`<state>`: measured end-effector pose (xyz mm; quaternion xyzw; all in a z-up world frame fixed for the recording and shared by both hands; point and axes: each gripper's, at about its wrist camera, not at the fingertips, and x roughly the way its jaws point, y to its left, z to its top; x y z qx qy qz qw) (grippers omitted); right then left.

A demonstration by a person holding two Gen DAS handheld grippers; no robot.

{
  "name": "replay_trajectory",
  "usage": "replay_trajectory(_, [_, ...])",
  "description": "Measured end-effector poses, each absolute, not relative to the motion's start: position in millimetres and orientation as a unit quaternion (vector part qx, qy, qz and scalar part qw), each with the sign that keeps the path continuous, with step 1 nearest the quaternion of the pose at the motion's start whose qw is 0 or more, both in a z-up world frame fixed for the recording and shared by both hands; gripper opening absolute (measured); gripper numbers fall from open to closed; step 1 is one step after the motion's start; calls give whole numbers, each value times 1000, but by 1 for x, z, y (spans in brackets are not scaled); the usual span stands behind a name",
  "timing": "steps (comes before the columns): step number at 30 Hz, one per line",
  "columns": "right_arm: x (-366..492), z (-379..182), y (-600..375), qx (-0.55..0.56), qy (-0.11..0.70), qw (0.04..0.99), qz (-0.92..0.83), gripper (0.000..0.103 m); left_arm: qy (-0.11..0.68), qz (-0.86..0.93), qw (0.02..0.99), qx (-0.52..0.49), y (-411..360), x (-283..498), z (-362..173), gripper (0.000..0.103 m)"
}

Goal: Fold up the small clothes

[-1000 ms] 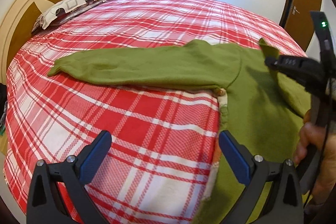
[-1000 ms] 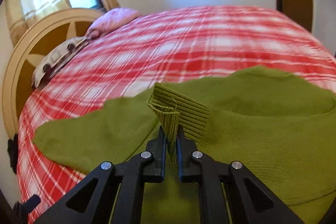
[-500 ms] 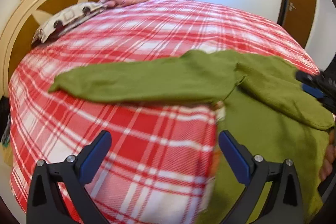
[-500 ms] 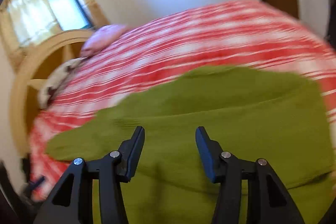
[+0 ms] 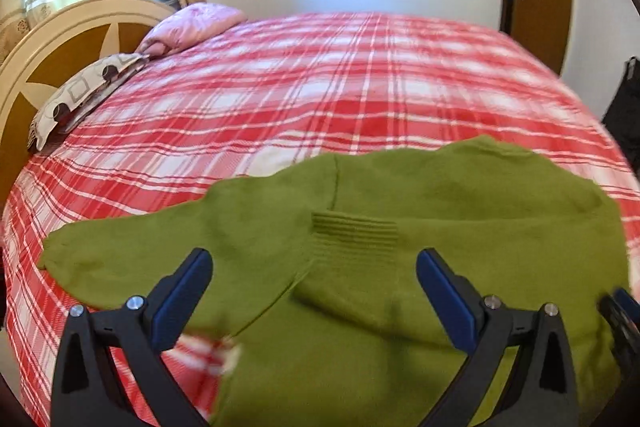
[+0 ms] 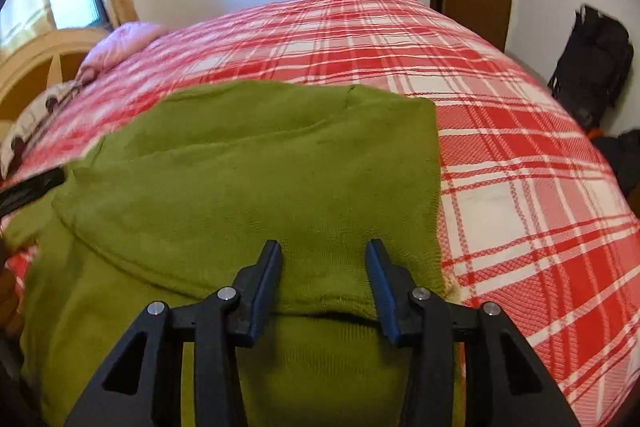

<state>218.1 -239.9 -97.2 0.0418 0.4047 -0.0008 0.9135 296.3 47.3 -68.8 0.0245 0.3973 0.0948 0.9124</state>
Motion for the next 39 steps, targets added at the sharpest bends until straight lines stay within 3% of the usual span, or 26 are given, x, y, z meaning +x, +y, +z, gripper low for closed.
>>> replay_trajectory(5, [213, -94, -243, 47, 411, 910, -3, 45, 451, 131, 883, -10, 65, 313, -108, 103])
replay_trajectory(11, [242, -55, -232, 51, 366, 929, -22, 46, 438, 126, 888, -61, 78, 304, -113, 103])
replay_trajectory(16, [290, -97, -232, 56, 412, 908, -60, 47, 434, 132, 889, -55, 73, 304, -115, 103])
replay_trajectory(23, [288, -99, -224, 35, 400, 914, -52, 63, 431, 127, 891, -64, 76, 309, -117, 103])
replay_trajectory(39, [288, -103, -221, 21, 391, 918, -65, 65, 433, 105, 892, -78, 84, 303, -112, 103])
